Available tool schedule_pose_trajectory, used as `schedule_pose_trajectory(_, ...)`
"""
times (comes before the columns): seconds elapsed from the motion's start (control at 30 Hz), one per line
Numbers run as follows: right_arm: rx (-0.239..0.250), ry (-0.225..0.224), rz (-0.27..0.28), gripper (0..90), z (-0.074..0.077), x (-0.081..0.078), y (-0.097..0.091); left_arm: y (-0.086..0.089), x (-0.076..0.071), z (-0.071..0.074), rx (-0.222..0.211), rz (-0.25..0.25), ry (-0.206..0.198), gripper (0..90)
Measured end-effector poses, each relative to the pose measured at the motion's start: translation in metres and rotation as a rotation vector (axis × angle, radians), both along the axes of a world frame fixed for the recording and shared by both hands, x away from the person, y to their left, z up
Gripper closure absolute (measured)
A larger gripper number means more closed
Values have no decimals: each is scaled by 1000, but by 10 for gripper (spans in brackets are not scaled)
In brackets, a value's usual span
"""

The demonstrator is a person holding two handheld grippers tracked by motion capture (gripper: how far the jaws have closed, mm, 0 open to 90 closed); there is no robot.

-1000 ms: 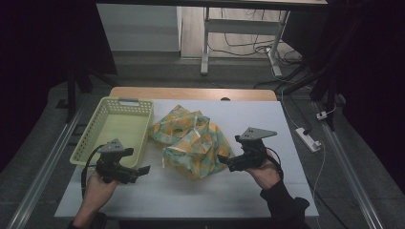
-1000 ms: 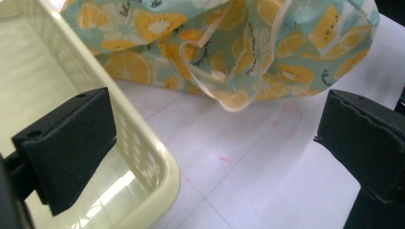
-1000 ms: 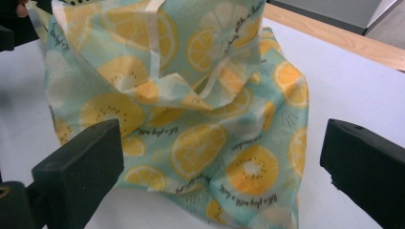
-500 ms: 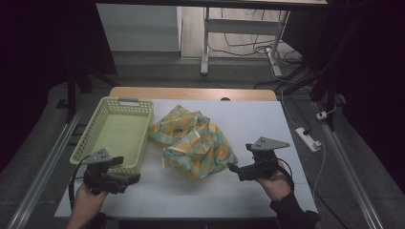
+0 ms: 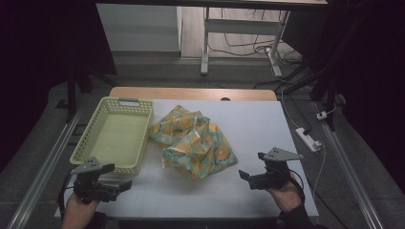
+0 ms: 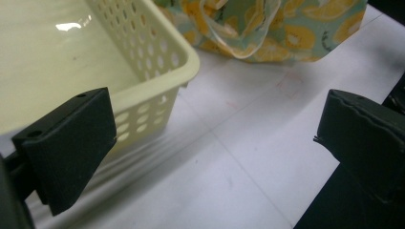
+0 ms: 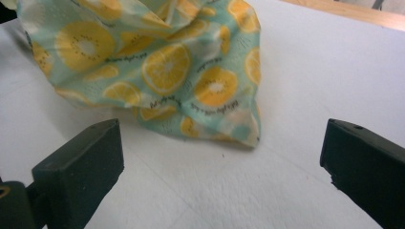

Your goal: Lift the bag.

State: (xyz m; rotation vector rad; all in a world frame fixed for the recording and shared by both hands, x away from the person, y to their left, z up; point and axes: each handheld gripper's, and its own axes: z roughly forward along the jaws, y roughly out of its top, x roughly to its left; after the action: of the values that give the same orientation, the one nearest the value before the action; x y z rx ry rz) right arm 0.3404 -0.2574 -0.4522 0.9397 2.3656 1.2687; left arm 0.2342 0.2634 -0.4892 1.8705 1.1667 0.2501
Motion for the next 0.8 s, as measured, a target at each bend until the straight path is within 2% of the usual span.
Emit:
schedule_pose_trajectory(0.23,-4,10,-33,5,-7,-9,-14,9,-11,-5,1,32,-2,0)
schedule_pose_trajectory(0.5,-28,11,-66,5,-16,-18,-27,18,-18,-15,18,66,21,0)
schedule_pose_trajectory(0.73,-36,35,-98,6,-27,-25,-38,18,-20,-27,67,87,59,0)
schedule_pose_trajectory(0.8,-42,50,-104,5,-30,-27,-41,17,-21,-29,104,103,60,0)
